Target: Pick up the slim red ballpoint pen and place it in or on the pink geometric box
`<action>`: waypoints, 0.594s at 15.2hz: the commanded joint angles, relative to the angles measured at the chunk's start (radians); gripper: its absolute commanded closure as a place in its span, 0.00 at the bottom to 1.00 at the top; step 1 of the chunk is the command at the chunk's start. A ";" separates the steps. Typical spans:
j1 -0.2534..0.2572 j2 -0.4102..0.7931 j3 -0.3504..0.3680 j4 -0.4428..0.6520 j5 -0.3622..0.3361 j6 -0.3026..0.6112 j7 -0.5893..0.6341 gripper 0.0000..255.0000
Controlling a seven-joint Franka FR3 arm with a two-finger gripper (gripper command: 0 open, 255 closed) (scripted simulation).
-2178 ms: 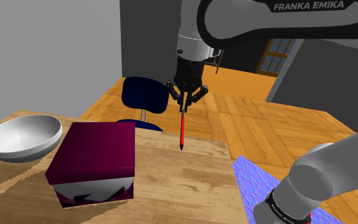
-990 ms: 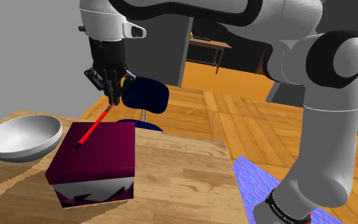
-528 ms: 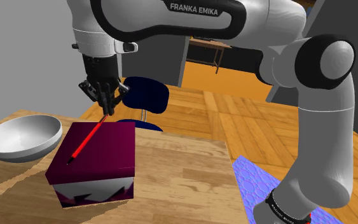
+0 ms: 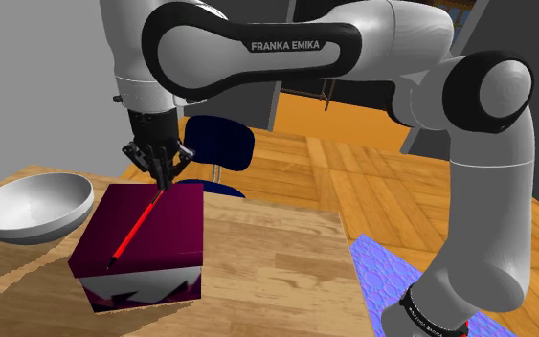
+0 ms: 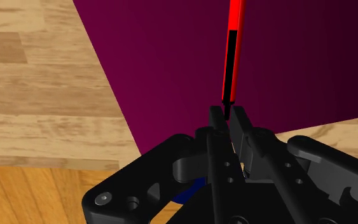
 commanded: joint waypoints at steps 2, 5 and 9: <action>-0.006 0.000 -0.001 -0.018 -0.001 0.017 0.000 1.00; -0.006 0.000 -0.001 -0.018 -0.001 0.017 0.000 1.00; -0.006 0.000 -0.001 -0.018 -0.001 0.017 0.000 0.00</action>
